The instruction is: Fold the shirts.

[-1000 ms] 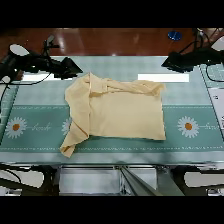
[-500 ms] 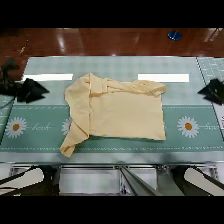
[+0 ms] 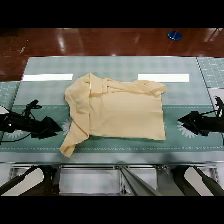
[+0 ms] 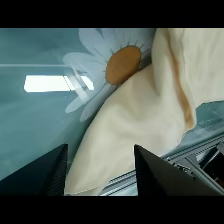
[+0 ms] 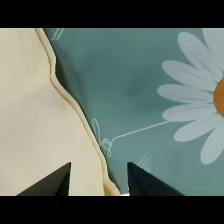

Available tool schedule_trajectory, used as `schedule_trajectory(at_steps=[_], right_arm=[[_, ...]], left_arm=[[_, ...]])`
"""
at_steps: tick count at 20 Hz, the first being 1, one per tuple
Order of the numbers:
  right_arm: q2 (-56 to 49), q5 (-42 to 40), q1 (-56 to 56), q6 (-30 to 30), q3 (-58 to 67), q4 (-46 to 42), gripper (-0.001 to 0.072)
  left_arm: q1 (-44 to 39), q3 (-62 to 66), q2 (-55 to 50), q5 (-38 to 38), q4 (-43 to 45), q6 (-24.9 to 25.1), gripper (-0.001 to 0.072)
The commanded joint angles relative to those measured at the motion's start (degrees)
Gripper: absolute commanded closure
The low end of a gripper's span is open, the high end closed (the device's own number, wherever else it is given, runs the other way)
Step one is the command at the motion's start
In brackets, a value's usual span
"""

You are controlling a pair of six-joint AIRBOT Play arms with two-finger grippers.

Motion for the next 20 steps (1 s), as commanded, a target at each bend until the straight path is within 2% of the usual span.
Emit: schedule_trajectory(at_steps=[1,7,10,11,12,13,16,20], right_arm=[[0.55,1.18,-0.15,-0.90,-1.60,0.31,0.0304],[0.55,1.03,-0.15,-0.87,-3.72,-0.94,0.0304],[0.52,0.90,-0.15,-0.87,-4.42,-0.94,0.0304],[0.52,1.03,-0.15,-0.87,-4.42,-0.94,0.0304],[0.48,1.22,-0.15,-0.87,-4.42,-0.94,0.0304],[0.07,1.51,-0.15,-0.87,-4.44,-0.94,0.0304],[-3.19,2.49,2.91,-0.87,-4.42,-0.28,0.0304],[-9.44,-0.15,11.45,1.03,-4.42,-0.04,0.0304]], left_arm=[[-0.98,-1.70,-0.94,0.68,2.58,-0.50,0.0196],[-10.64,-2.29,-6.10,1.05,0.44,-0.46,0.0196],[-15.87,-2.16,-8.52,5.57,-3.50,-0.48,0.0199],[-16.83,-1.77,-9.16,6.86,-5.07,-0.48,0.0232],[-17.18,-1.18,-9.51,7.19,-6.12,-0.42,0.0499],[-17.18,-0.37,-9.57,7.15,-7.13,0.02,0.0683],[-17.11,2.40,-9.51,5.77,-7.28,0.22,0.0687],[-17.11,3.85,-9.44,5.38,-7.32,0.17,0.0687]])
